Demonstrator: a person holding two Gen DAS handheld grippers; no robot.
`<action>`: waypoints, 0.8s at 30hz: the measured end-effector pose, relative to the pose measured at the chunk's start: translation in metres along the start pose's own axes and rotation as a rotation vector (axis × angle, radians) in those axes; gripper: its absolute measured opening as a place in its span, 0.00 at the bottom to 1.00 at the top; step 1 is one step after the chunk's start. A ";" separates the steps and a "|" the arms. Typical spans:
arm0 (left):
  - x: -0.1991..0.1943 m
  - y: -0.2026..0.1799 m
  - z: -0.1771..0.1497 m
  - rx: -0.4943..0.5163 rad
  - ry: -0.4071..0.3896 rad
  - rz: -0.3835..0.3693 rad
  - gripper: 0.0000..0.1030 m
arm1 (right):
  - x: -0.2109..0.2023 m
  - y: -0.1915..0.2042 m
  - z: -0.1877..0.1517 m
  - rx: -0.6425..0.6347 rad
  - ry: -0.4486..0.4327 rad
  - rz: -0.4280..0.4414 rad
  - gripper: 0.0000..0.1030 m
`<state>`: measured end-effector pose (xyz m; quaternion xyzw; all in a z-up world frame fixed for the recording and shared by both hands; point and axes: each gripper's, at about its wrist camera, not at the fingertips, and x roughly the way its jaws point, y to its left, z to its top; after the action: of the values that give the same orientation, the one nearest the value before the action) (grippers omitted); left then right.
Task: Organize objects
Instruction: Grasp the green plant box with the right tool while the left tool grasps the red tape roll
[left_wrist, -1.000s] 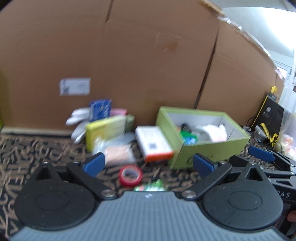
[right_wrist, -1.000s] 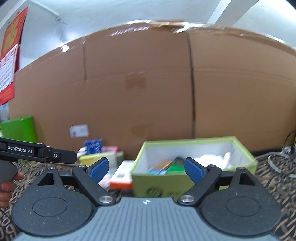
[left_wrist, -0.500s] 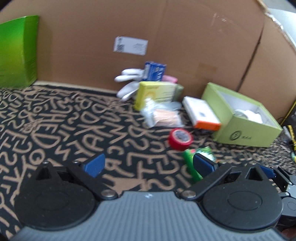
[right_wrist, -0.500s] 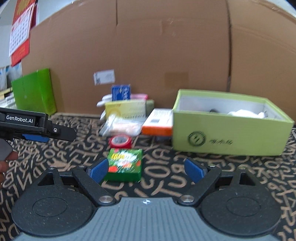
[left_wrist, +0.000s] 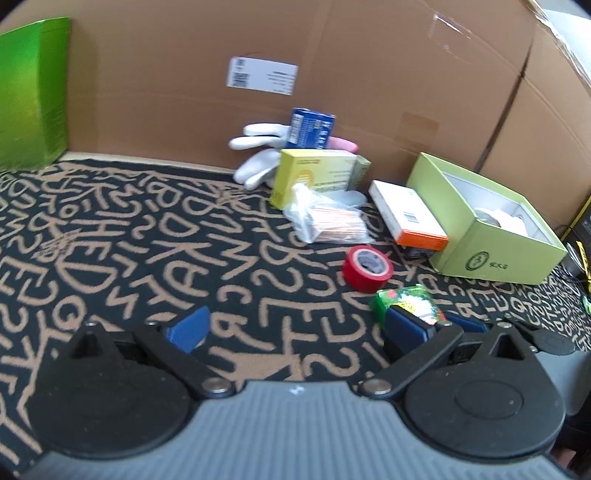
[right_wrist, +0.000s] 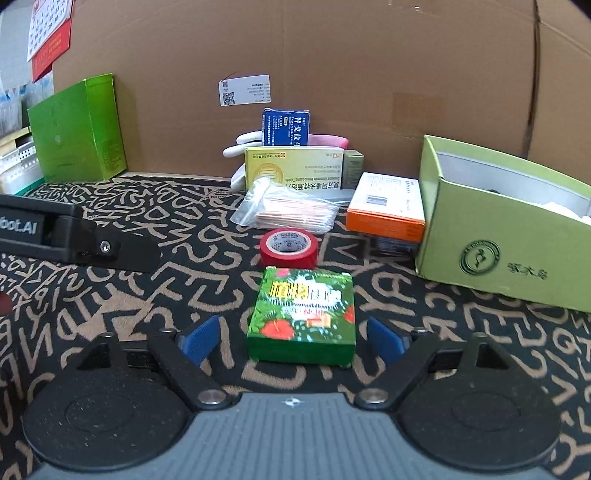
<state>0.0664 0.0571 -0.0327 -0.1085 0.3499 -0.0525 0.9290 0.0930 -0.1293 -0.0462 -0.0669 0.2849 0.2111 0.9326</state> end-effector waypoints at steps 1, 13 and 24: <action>0.002 -0.003 0.002 0.007 -0.002 -0.008 1.00 | 0.000 -0.001 0.000 0.005 0.000 -0.010 0.65; 0.088 -0.070 0.028 0.169 0.026 -0.064 0.91 | -0.034 -0.043 -0.027 0.107 0.001 -0.094 0.65; 0.082 -0.061 0.014 0.243 0.102 -0.063 0.45 | -0.043 -0.046 -0.033 0.112 -0.003 -0.091 0.65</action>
<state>0.1362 -0.0139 -0.0606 -0.0033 0.3840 -0.1288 0.9143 0.0641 -0.1947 -0.0493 -0.0271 0.2917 0.1523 0.9439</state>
